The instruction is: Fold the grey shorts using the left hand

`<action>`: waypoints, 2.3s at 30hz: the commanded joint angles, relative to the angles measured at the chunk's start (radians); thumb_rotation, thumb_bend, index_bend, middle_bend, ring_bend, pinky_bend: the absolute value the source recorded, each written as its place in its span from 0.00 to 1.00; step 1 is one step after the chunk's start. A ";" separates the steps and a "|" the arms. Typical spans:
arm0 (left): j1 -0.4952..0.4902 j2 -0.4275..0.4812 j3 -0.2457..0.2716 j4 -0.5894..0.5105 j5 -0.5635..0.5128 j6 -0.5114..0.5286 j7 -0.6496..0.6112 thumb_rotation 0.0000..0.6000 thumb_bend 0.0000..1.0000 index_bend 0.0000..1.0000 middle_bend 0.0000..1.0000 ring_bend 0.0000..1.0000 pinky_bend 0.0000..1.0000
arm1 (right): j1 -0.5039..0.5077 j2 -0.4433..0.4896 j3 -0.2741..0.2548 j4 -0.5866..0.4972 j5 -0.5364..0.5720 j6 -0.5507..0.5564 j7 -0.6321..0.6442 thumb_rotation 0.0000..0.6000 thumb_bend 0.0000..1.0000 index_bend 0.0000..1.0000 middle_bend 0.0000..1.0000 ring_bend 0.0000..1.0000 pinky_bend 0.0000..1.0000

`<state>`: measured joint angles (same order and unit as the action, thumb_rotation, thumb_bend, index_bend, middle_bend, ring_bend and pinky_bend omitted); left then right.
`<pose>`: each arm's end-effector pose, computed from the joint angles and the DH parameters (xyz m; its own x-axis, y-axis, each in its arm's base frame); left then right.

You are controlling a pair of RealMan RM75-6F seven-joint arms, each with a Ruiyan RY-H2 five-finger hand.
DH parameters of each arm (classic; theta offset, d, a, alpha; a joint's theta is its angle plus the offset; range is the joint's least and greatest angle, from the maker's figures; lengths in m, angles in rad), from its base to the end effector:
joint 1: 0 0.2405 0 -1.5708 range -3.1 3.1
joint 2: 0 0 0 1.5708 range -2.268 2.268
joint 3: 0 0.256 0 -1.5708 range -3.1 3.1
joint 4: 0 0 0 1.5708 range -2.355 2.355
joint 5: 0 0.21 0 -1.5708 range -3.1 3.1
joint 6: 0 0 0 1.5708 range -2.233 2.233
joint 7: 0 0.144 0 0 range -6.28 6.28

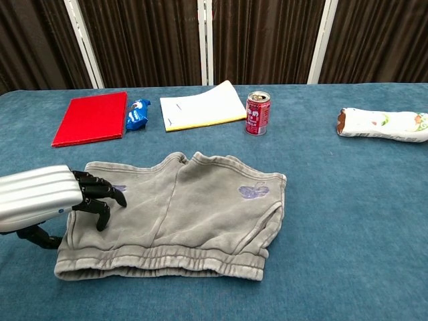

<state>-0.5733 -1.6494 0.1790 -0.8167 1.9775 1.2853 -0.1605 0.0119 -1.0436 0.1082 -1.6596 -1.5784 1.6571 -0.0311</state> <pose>-0.2625 0.2714 -0.0283 0.7171 0.0618 0.6943 0.4453 -0.8069 -0.3881 -0.2938 -0.1674 0.2043 0.4403 0.1985 0.8756 -0.8912 -0.0217 0.4531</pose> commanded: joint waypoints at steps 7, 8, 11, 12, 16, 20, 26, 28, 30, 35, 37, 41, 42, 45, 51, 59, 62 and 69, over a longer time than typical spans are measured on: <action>-0.009 0.011 0.031 0.036 0.011 0.059 0.000 1.00 0.52 0.65 0.30 0.30 0.41 | -0.001 0.002 -0.002 -0.003 -0.004 0.003 0.001 1.00 0.00 0.09 0.00 0.00 0.00; -0.009 0.016 0.035 0.037 0.013 0.063 0.002 1.00 0.52 0.67 0.31 0.30 0.41 | -0.002 0.002 -0.001 -0.003 -0.004 0.004 0.001 1.00 0.00 0.09 0.00 0.00 0.00; -0.009 0.038 0.048 0.038 0.016 0.077 0.006 1.00 0.52 0.67 0.31 0.30 0.42 | -0.002 0.004 -0.001 -0.003 -0.003 0.005 0.003 1.00 0.00 0.09 0.00 0.00 0.00; -0.007 0.050 0.054 0.038 0.017 0.083 0.011 1.00 0.52 0.67 0.31 0.30 0.42 | -0.002 0.003 -0.001 -0.003 -0.003 0.004 0.004 1.00 0.00 0.09 0.00 0.00 0.00; 0.006 0.100 0.074 0.033 0.022 0.115 0.030 1.00 0.53 0.67 0.31 0.30 0.42 | -0.004 0.005 -0.001 -0.005 -0.004 0.009 0.007 1.00 0.00 0.09 0.00 0.00 0.00; 0.041 0.159 0.105 0.059 0.021 0.148 0.037 1.00 0.52 0.68 0.32 0.30 0.42 | -0.005 0.007 -0.002 -0.007 -0.009 0.012 0.008 1.00 0.00 0.09 0.00 0.00 0.00; 0.098 0.189 0.134 0.161 0.014 0.201 0.007 1.00 0.53 0.69 0.32 0.30 0.42 | -0.008 0.008 -0.004 -0.014 -0.018 0.020 0.004 1.00 0.00 0.09 0.00 0.00 0.00; 0.112 0.190 0.139 0.193 0.012 0.213 -0.006 1.00 0.53 0.69 0.32 0.30 0.42 | -0.008 0.008 -0.004 -0.015 -0.018 0.021 0.004 1.00 0.00 0.09 0.00 0.00 0.00; 0.123 0.189 0.144 0.227 0.012 0.224 -0.010 1.00 0.53 0.69 0.32 0.30 0.42 | -0.009 0.009 -0.004 -0.016 -0.019 0.022 0.005 1.00 0.00 0.09 0.00 0.00 0.00; 0.131 0.150 0.123 0.311 0.004 0.292 -0.029 1.00 0.53 0.71 0.33 0.30 0.42 | -0.011 0.014 -0.002 -0.019 -0.014 0.024 0.019 1.00 0.00 0.09 0.00 0.00 0.00; 0.118 0.131 0.115 0.327 0.012 0.327 -0.023 1.00 0.53 0.72 0.33 0.30 0.42 | -0.010 0.016 0.000 -0.018 -0.010 0.023 0.024 1.00 0.00 0.09 0.00 0.00 0.00; 0.065 0.095 0.107 0.333 0.047 0.387 0.018 1.00 0.53 0.72 0.34 0.30 0.42 | -0.010 0.020 0.002 -0.017 -0.004 0.020 0.033 1.00 0.00 0.09 0.00 0.00 0.00; 0.047 0.088 0.108 0.325 0.059 0.396 0.034 1.00 0.53 0.72 0.34 0.30 0.42 | -0.010 0.021 0.003 -0.017 -0.003 0.020 0.035 1.00 0.00 0.09 0.00 0.00 0.00; -0.010 0.076 0.114 0.281 0.099 0.397 0.100 1.00 0.53 0.72 0.34 0.30 0.42 | -0.011 0.024 0.003 -0.018 -0.001 0.021 0.042 1.00 0.00 0.09 0.00 0.00 0.00; -0.115 0.072 0.122 0.152 0.165 0.335 0.224 1.00 0.53 0.72 0.34 0.31 0.42 | -0.012 0.030 0.004 -0.018 0.002 0.021 0.053 1.00 0.00 0.09 0.00 0.00 0.00; -0.231 0.062 0.133 0.022 0.240 0.216 0.338 1.00 0.53 0.72 0.34 0.31 0.42 | -0.009 0.035 0.006 -0.019 0.017 0.005 0.061 1.00 0.00 0.09 0.00 0.00 0.00; -0.260 0.054 0.132 -0.003 0.249 0.166 0.361 1.00 0.53 0.71 0.34 0.31 0.42 | -0.010 0.038 0.006 -0.020 0.019 0.004 0.063 1.00 0.00 0.09 0.00 0.00 0.00; -0.300 0.008 0.128 -0.010 0.254 0.074 0.397 1.00 0.48 0.47 0.22 0.22 0.33 | -0.009 0.041 0.006 -0.021 0.023 0.000 0.067 1.00 0.00 0.09 0.00 0.00 0.00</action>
<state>-0.8645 -1.6305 0.3090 -0.8252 2.2319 1.3729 0.2273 0.0025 -1.0025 0.1144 -1.6810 -1.5555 1.6571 0.0363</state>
